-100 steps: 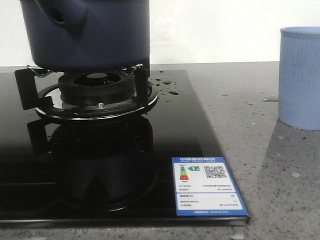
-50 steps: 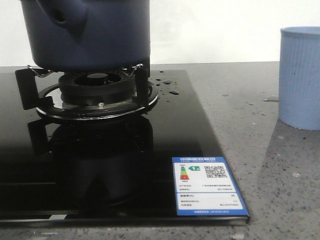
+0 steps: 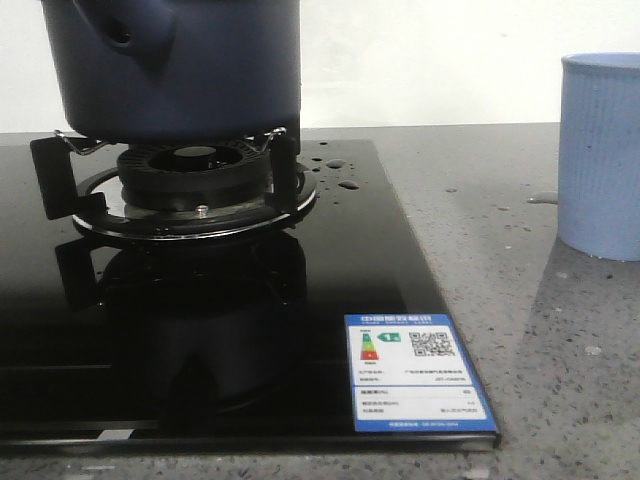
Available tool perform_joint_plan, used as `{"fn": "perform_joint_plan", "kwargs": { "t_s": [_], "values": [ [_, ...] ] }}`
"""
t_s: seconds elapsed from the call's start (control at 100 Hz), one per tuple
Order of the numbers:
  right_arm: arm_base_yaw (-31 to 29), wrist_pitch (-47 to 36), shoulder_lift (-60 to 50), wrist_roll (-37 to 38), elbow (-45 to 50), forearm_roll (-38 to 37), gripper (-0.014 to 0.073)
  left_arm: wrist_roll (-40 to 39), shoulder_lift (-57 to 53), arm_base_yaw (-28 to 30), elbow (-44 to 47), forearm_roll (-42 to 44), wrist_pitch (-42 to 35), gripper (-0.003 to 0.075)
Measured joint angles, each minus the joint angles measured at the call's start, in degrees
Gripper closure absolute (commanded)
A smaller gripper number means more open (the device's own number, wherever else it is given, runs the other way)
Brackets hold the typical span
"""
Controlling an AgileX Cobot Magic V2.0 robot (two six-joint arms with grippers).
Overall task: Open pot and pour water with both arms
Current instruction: 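Move the right gripper toward the light blue ribbed cup, then grasp the light blue cup with the right gripper and lift it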
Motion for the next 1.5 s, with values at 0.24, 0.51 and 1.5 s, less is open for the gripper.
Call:
{"fn": "perform_joint_plan", "kwargs": {
  "t_s": [0.24, 0.51, 1.5],
  "values": [
    [3.8, -5.5, 6.3, 0.0, 0.0, 0.2, -0.0063, 0.0, 0.0, 0.0, 0.0, -0.1, 0.3, 0.0477],
    [8.6, -15.2, 14.5, 0.3, 0.0, 0.7, -0.0063, 0.0, 0.0, 0.0, 0.0, -0.1, 0.7, 0.0477],
    [8.8, -23.6, 23.0, 19.2, -0.7, -15.0, 0.0366, -0.1, -5.0, 0.0, 0.0, -2.6, -4.9, 0.0477]
  ]
}}
